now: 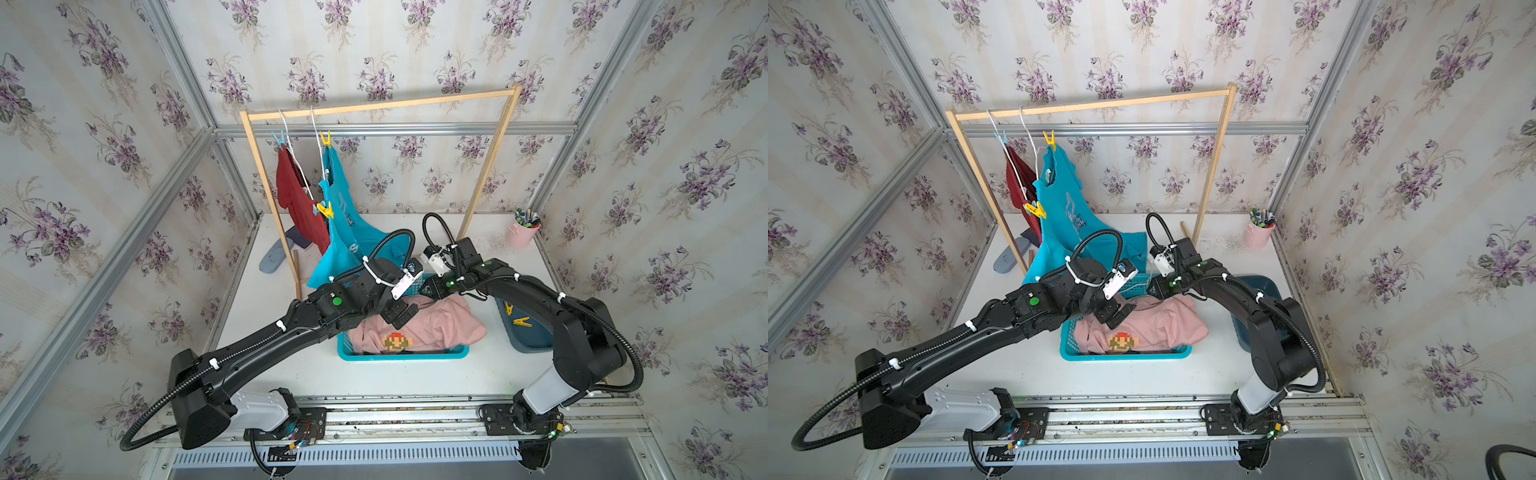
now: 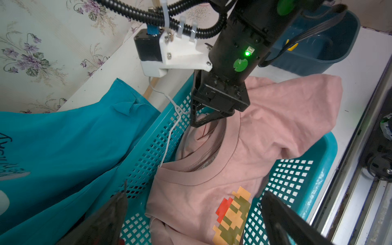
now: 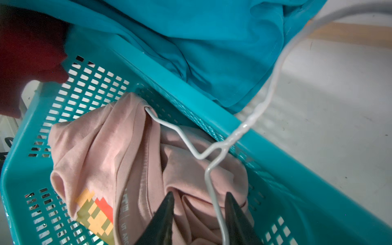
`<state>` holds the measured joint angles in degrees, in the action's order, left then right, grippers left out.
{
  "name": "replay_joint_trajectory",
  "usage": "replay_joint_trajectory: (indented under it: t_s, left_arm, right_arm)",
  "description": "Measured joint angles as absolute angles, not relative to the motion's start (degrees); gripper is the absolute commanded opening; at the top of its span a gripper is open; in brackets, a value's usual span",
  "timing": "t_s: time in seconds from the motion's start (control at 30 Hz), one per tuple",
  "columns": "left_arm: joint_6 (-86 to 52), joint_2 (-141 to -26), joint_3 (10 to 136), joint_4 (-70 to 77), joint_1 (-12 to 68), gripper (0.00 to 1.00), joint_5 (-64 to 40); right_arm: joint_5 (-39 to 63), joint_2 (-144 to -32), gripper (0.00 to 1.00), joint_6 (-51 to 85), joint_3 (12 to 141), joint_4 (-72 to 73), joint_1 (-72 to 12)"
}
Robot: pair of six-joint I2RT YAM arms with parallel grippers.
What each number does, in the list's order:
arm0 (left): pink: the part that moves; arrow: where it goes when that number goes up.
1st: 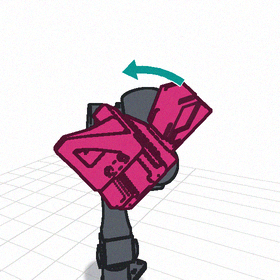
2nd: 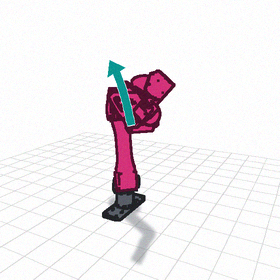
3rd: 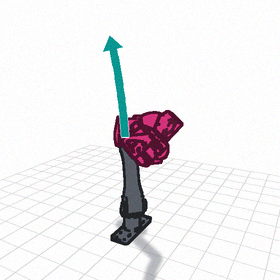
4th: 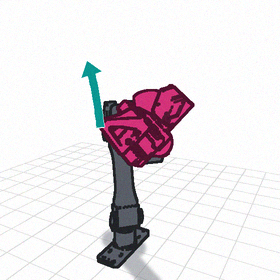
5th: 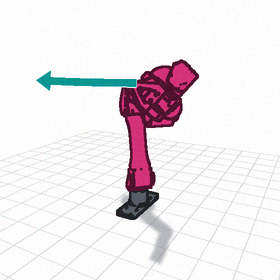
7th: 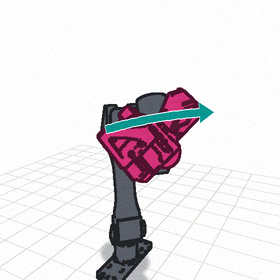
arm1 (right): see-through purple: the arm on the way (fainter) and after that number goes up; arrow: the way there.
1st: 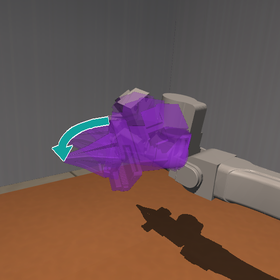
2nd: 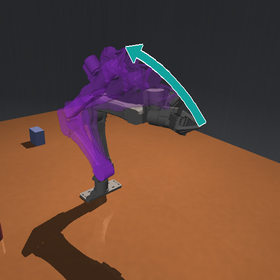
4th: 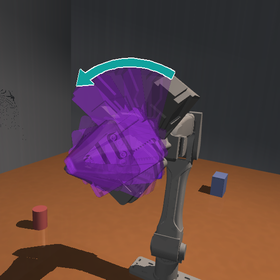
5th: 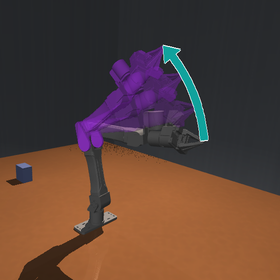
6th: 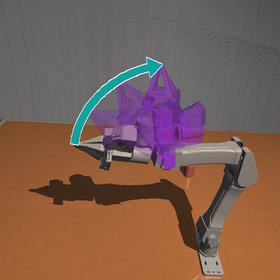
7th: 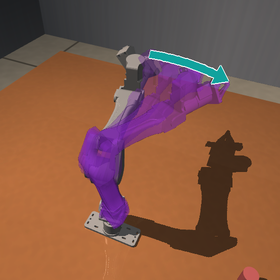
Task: Remove the clothespins securing t-shirts to the hanger
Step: Pick up the hanger from the basket.
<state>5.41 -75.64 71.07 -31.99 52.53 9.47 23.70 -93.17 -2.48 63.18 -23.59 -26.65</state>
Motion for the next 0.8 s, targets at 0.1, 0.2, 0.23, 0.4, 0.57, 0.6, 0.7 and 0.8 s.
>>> replay_joint_trajectory:
  t_s: [0.1,0.2,0.23,0.4,0.57,0.6,0.7,0.8]
  left_arm:
    - [4.91,-75.50,71.11,-31.99,52.53,1.00,10.39]
    - [4.91,-75.29,71.22,-31.99,52.53,1.00,10.55]
    - [4.97,-75.16,71.33,-32.03,52.53,1.00,10.35]
    - [6.52,-72.93,71.94,-32.14,52.53,0.99,7.60]
    - [8.36,-69.87,73.36,-32.14,51.68,0.96,4.54]
    - [8.49,-69.41,73.58,-32.14,51.29,0.94,4.32]
    - [8.58,-67.99,74.02,-32.16,49.84,0.87,2.42]
    - [9.06,-66.87,74.54,-32.16,48.27,0.83,-0.97]
  right_arm:
    - [22.83,-93.25,0.17,-3.14,63.05,-23.88,-26.74]
    - [21.89,-91.83,0.13,-4.43,62.59,-23.68,-26.98]
    - [21.78,-90.67,0.11,-4.99,62.17,-23.31,-27.09]
    - [23.68,-82.15,0.00,-9.47,58.00,-19.46,-27.35]
    - [26.79,-74.56,0.00,-14.17,54.00,-16.91,-27.38]
    - [27.27,-73.63,0.00,-14.92,53.58,-16.60,-27.38]
    - [28.47,-70.67,0.00,-16.95,52.82,-16.58,-27.38]
    - [28.99,-67.70,0.00,-18.26,52.38,-16.60,-27.35]
